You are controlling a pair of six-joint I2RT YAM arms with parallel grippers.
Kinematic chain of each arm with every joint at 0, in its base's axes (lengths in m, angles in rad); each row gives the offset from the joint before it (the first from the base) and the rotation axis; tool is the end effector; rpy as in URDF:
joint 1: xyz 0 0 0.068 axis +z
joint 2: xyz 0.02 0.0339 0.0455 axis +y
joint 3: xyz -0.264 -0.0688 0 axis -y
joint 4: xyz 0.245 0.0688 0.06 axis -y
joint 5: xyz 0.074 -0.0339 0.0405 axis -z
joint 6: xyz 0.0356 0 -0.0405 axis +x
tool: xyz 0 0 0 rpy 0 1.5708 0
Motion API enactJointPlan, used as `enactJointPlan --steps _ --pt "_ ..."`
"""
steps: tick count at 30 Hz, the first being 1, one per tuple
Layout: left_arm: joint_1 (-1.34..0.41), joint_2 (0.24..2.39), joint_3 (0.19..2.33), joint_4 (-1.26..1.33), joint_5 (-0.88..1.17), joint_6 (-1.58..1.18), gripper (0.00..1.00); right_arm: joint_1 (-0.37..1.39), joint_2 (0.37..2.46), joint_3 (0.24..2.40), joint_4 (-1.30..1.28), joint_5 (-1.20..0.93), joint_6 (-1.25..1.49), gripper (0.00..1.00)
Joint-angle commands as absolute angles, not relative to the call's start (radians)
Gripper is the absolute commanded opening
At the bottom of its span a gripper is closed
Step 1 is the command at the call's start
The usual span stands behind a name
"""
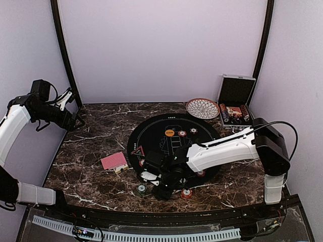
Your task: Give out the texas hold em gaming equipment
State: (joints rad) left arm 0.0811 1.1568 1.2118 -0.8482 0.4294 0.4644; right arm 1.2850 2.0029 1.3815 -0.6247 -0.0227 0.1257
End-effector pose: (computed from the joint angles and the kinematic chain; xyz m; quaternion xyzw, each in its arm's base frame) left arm 0.2302 0.0038 0.3528 0.2515 0.8722 -0.0901 0.4098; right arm 0.1119 0.3837 0.1555 -0.5420 0.8246 0.1133 0.1158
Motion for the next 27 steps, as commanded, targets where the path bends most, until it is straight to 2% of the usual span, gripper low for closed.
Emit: enactJointPlan --steps 1,11,20,27 --pt "0.08 1.125 1.23 -0.88 0.437 0.476 0.99 1.303 1.993 1.405 -0.615 -0.008 0.127 0.44" --pt "0.08 1.123 1.23 -0.885 0.438 0.476 0.99 1.304 1.935 1.408 -0.645 0.047 0.137 0.27" --pt "0.08 1.127 1.24 -0.889 0.441 0.477 0.99 1.27 1.841 1.35 -0.664 0.076 0.17 0.26" --pt "0.08 1.133 1.247 -0.891 0.446 0.476 0.99 1.138 1.756 1.195 -0.639 0.087 0.213 0.24"
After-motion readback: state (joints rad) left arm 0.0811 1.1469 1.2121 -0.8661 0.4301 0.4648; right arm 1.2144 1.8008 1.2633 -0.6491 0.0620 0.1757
